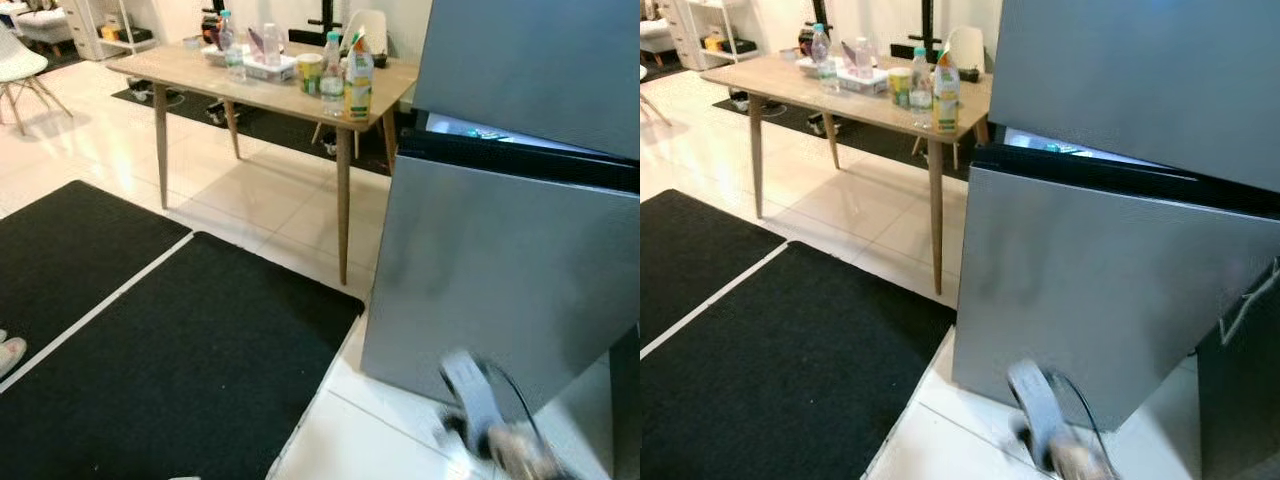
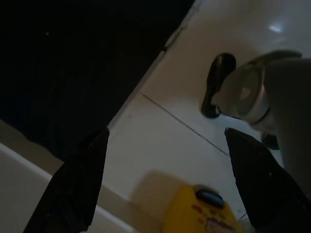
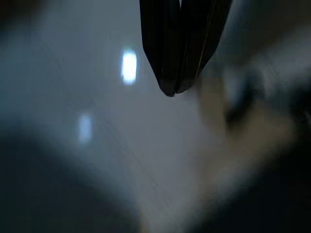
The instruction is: Restocking fridge
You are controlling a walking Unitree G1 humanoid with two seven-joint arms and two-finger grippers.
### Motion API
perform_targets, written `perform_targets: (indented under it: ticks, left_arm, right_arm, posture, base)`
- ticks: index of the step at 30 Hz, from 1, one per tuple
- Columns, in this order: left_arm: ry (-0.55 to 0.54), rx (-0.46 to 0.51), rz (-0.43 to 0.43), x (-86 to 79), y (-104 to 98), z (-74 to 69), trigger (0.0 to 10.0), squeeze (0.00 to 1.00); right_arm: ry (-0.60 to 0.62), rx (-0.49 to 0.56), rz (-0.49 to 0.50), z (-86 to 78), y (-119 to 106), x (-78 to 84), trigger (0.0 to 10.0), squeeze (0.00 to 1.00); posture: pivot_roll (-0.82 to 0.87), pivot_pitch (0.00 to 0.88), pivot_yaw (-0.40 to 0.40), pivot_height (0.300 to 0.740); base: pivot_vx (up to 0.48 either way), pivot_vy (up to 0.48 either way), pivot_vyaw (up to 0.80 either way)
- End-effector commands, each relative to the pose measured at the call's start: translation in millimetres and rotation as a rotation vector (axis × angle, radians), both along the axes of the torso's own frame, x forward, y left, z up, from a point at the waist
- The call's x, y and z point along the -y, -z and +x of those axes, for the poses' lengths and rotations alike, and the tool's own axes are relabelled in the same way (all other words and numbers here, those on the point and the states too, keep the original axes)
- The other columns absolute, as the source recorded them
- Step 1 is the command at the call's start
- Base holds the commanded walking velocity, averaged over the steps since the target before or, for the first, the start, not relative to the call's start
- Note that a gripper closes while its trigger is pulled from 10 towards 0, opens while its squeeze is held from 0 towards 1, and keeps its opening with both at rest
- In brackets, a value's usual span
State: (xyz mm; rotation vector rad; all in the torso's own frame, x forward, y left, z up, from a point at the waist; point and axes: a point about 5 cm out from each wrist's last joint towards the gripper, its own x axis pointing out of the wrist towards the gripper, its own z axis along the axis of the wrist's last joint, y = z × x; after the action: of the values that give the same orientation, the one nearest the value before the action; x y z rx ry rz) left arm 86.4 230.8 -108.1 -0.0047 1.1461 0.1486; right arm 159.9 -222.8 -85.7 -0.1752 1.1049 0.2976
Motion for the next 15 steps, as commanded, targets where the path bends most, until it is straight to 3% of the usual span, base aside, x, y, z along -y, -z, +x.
perform_targets:
  ticks: [1,2,3,4,5,6,12,15]
  left_arm:
    - [-0.01,-0.015,-0.006,1.9,1,-2.0,10.0,0.0]
    - [-0.01,-0.015,-0.006,1.9,1,-2.0,10.0,0.0]
    - [-0.012,-0.016,-0.004,1.0,1,-2.5,10.0,0.0]
    - [-0.012,-0.016,-0.004,1.0,1,-2.5,10.0,0.0]
    - [-0.005,-0.02,-0.001,-0.5,1,-3.2,10.0,0.0]
    - [-0.003,-0.02,-0.001,-0.8,1,-3.2,10.0,0.0]
    - [0.009,-0.02,-0.003,-0.7,1,-2.4,10.0,0.0]
    - [0.013,-0.017,-0.007,1.3,1,-0.9,10.0,0.0]
  right_arm:
    - [0.006,-0.058,-0.031,-14.5,5,4.2,10.0,0.0]
    - [0.006,-0.058,-0.031,-14.5,5,4.2,10.0,0.0]
    - [0.018,-0.092,-0.037,-27.4,10,6.5,10.0,0.0]
    - [0.018,-0.092,-0.037,-27.4,10,6.5,10.0,0.0]
    - [0.049,-0.128,-0.05,-42.9,14,10.7,10.0,0.0]
    - [0.056,-0.131,-0.059,-45.0,14,11.8,10.0,0.0]
    - [0.035,-0.116,-0.105,-39.2,12,14.4,10.0,0.0]
    - [0.049,-0.109,-0.12,-34.5,11,15.7,10.0,0.0]
  posture:
    - [-0.07,0.019,-0.033,0.74]
    - [-0.07,0.019,-0.033,0.74]
    - [-0.07,0.018,-0.032,0.74]
    - [-0.07,0.018,-0.032,0.74]
    - [-0.07,0.018,-0.032,0.74]
    - [-0.07,0.018,-0.032,0.74]
    - [-0.08,0.014,-0.027,0.74]
    - [-0.08,0.012,-0.028,0.74]
  base:
    - [0.255,0.0,0.0]
    - [0.255,0.0,0.0]
    - [0.285,0.0,0.0]
    - [0.285,0.0,0.0]
    - [0.334,0.0,0.0]
    - [0.334,0.0,0.0]
    - [0.456,0.0,0.0]
    - [0.48,0.0,-0.8]
